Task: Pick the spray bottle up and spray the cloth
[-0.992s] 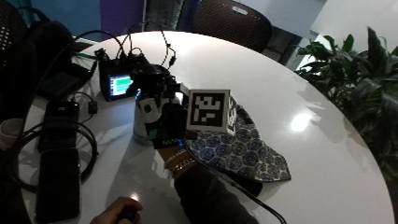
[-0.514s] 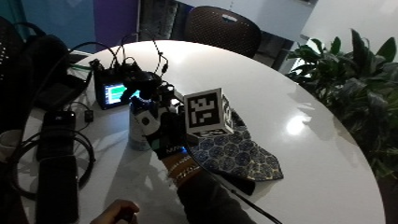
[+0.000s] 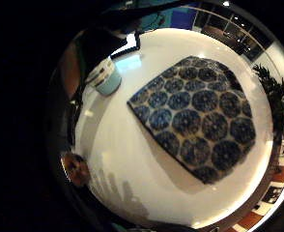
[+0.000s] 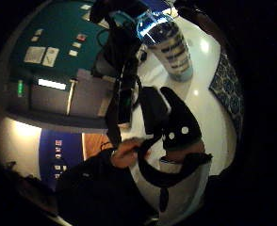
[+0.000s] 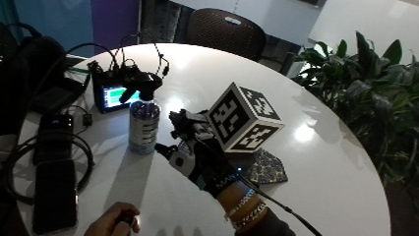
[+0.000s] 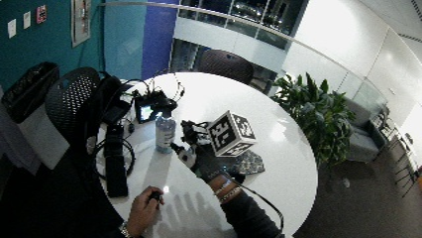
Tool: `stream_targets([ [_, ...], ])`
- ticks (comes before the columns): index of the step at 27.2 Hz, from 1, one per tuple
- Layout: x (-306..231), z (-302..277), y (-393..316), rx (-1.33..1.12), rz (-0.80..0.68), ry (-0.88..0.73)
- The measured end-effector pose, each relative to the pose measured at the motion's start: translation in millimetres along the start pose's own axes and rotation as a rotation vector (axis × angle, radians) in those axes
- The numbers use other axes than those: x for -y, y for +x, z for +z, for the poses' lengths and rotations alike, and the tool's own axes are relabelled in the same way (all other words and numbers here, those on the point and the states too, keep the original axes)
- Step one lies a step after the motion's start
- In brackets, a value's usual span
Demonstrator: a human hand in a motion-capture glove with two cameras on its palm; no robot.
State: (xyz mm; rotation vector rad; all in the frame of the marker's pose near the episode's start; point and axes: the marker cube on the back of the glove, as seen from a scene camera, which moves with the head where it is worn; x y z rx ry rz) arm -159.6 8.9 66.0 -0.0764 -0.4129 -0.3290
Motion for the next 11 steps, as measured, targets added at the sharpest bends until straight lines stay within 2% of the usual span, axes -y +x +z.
stream_targets([
  [6,-22.2,-13.1,-10.7,-0.147,-0.02,-0.042],
  [11,-24.4,-19.3,-16.9,-0.173,-0.044,-0.039],
])
